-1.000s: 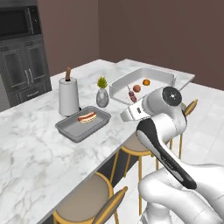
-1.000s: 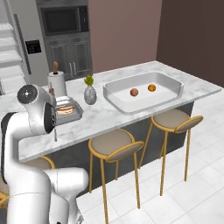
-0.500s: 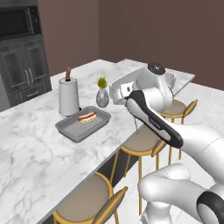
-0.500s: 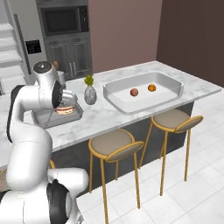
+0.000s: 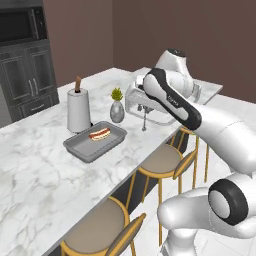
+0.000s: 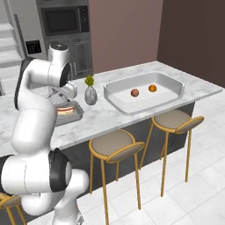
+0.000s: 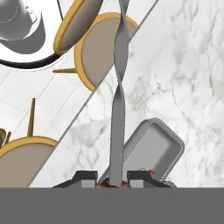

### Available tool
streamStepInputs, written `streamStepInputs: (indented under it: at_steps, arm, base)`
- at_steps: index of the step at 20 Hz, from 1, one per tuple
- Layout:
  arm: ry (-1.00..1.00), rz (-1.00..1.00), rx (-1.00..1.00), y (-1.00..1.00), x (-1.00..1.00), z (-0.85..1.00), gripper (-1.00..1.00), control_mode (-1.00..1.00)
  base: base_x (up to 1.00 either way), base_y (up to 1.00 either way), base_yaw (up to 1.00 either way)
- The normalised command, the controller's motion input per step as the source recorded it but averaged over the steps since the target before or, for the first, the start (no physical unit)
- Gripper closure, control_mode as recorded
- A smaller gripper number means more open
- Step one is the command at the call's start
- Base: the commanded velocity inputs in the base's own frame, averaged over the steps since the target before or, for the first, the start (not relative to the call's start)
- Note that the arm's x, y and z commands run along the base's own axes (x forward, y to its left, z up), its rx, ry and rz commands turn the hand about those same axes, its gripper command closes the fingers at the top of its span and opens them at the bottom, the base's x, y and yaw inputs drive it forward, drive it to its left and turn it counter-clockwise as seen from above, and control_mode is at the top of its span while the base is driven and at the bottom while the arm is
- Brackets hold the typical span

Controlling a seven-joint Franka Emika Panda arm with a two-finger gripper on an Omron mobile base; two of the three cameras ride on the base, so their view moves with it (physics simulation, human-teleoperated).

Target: Place the cold items (onion and orange) from the fridge in one tupperware on the dining counter. Place the warm items (hot dog and kebab skewer) in the stove area in another tupperware.

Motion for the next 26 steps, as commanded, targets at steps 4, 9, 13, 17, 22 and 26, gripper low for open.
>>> streamStepInputs:
  at_steps: [4,9,13,17,22,26]
  arm:
    - [0.06,-0.46,0.07,0.60,-0.19,-0.61,1.00,-1.00]
    - [0.23,-0.37,-0.01,0.31,-0.12,-0.37,1.00,-1.00]
    - [0.32,-0.10,-0.01,0.31,0.07,-0.09,1.00,-1.00]
    - [0.11,0.00,0.00,0.46,0.27,-0.34,1.00,-1.00]
    - [-0.03,-0.03,0.00,0.29,0.15,-0.33,1.00,-1.00]
    - [-0.09,-0.09,0.00,0.03,0.04,-0.55,1.00,-1.00]
  base:
    - [0.00,0.00,0.00]
    - [0.00,0.00,0.00]
    - [0.00,0.00,0.00]
    - [0.00,0.00,0.00]
    - [0.00,0.00,0.00]
    - [0.00,0.00,0.00]
